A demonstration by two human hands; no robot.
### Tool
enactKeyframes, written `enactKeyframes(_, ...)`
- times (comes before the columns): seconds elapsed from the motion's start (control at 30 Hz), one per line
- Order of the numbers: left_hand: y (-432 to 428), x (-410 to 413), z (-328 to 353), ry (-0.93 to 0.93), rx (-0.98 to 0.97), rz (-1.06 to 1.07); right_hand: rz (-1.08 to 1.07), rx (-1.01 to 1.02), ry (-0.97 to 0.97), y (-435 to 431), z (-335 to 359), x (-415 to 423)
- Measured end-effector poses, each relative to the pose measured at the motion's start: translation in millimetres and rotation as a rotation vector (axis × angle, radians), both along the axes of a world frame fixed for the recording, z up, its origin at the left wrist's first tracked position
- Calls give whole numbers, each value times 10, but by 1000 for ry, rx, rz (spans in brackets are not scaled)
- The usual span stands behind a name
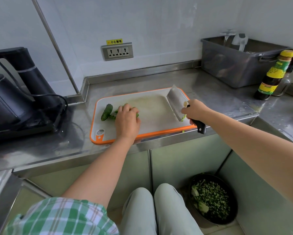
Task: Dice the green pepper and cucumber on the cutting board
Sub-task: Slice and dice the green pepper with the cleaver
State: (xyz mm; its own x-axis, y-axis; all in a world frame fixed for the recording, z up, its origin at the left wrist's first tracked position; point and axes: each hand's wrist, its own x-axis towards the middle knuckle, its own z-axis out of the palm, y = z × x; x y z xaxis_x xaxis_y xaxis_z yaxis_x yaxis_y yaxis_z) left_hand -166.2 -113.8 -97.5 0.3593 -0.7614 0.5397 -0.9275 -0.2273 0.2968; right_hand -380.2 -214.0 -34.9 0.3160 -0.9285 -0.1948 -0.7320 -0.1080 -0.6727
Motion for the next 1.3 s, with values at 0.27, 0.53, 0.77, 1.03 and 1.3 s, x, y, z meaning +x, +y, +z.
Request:
enactKeyframes(0.27, -159, -765, 139, 117, 180, -689, -148, 114, -383, 18, 3, -176)
enactKeyframes(0.53, -324, -889, 103, 25, 309, -766, -119, 149, -395, -24, -11, -214)
enactKeyframes(0.77, -361, -854, 124, 160, 149, -630, -125, 130, -420, -69, -59, -253)
enactKeyframes(1.03, -669, -794, 181, 398, 117, -293, -111, 127, -406, -96, -75, -293)
enactKeyframes(1.3, -649, -680, 228, 424, 126, -116, -46, -23, -278, -6, -1, -153)
